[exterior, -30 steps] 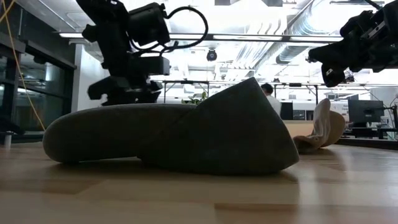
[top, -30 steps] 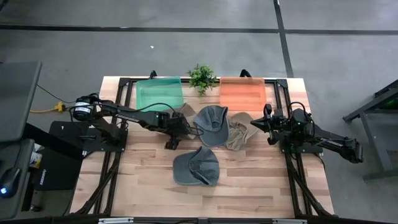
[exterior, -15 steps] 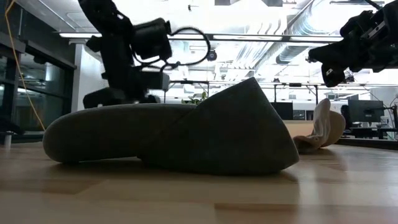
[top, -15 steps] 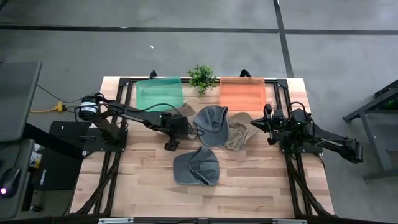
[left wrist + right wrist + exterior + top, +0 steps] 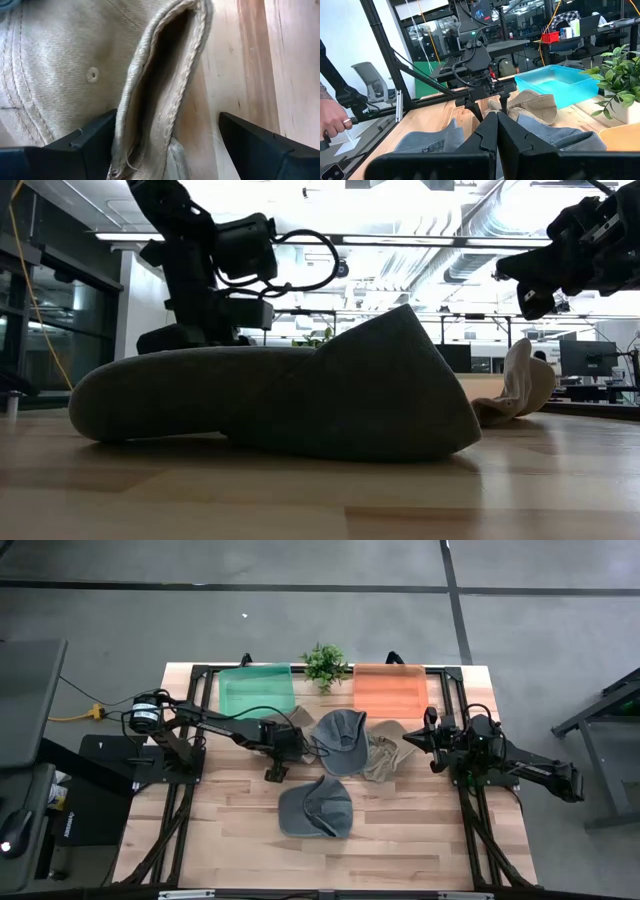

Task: Pick & Place hat
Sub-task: Put the left brown cap into the blue bin

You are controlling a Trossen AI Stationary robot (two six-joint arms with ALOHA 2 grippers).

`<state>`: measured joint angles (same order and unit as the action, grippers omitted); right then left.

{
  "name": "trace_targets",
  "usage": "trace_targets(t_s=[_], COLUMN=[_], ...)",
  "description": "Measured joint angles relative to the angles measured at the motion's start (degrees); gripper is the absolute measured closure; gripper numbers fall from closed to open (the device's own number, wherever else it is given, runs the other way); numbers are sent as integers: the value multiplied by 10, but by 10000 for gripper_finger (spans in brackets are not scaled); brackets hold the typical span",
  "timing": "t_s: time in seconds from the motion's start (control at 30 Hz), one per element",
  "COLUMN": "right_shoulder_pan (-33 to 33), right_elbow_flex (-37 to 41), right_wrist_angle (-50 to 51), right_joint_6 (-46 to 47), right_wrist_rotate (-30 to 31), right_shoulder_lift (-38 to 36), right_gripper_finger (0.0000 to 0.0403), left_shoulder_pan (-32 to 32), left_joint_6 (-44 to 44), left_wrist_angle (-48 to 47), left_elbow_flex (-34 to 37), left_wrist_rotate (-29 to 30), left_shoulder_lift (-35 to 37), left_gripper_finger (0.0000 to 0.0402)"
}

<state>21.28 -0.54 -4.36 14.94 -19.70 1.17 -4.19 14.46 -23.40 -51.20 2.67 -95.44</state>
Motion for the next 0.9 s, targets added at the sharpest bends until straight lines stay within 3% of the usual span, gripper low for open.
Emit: trace_targets(t_s=[0.77, 0.9], right_shoulder_pan=[0, 0], right_elbow_flex=[0, 0], right_wrist_angle=[-1, -1], right_joint_6=[0, 0], right_wrist_rotate=[0, 0], right_shoulder_lift=[0, 0], right_gripper_finger=[402, 402], left_shoulder_pan=[-1, -1], left_joint_6=[-44, -43], left_wrist_angle=[4, 4], left_elbow_flex=[0, 0], left_wrist_rotate=[-9, -19], left_shoulder_lift=[-1, -1], left_gripper_finger=[377, 392])
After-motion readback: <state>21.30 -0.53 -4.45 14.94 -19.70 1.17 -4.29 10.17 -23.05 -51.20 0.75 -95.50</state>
